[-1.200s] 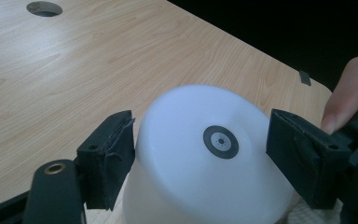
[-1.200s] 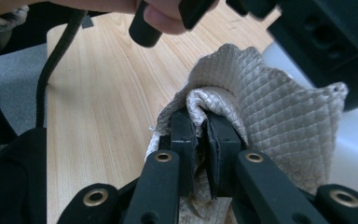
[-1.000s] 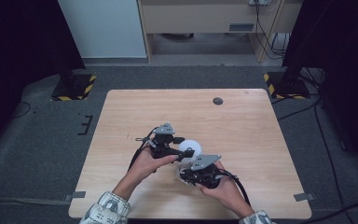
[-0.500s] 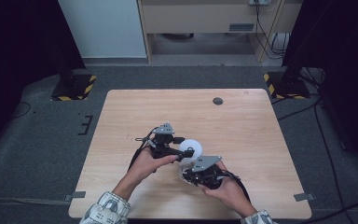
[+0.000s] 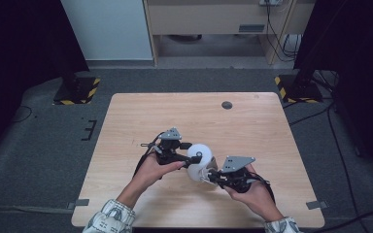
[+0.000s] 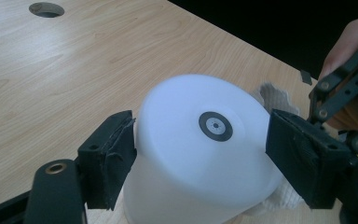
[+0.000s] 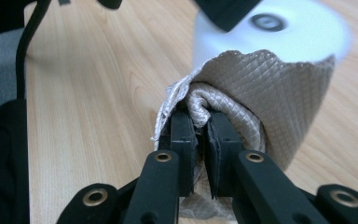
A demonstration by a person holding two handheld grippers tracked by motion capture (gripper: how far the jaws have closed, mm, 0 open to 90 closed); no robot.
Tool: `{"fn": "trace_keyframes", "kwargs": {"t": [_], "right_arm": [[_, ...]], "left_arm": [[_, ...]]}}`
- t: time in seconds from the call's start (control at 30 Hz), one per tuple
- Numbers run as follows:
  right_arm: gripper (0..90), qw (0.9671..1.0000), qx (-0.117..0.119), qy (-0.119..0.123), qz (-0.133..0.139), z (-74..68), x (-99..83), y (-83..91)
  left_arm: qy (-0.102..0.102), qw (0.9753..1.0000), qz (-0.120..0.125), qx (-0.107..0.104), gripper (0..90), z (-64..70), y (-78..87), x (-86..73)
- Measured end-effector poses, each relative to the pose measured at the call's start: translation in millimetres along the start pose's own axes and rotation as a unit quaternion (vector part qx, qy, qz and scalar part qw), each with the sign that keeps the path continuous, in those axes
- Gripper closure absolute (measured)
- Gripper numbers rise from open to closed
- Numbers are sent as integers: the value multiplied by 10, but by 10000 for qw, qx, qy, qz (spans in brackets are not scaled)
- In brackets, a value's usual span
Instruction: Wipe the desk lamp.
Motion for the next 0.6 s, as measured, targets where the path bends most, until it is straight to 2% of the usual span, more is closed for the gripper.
{"fn": "trace_keyframes", "kwargs": {"t": [0.23, 0.43, 0.5, 0.6], "right_arm": [[837, 9988, -236, -271, 327, 186, 27, 180], [840, 9943, -481, -550, 771, 393, 154, 289], [840, 9928, -464, -625, 914, 436, 225, 301], [840, 9932, -510, -573, 879, 490, 291, 248]], "left_arm": [[-29, 10000, -5, 21, 250, -4, 23, -3], [-34, 10000, -8, 19, 254, -4, 35, -9], [-44, 10000, -11, 11, 254, 2, 34, -11], [-47, 10000, -5, 13, 254, 7, 28, -10]]}}
Point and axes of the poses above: each handheld gripper's, and its own axes: y roughly backward along the jaws, x roughly out of its top, z roughly to its right, the point moved 9 cm from there along -y, roughly forward along the jaws, and after that the axes turned 8 degrees about y, right-handed, at the moved point
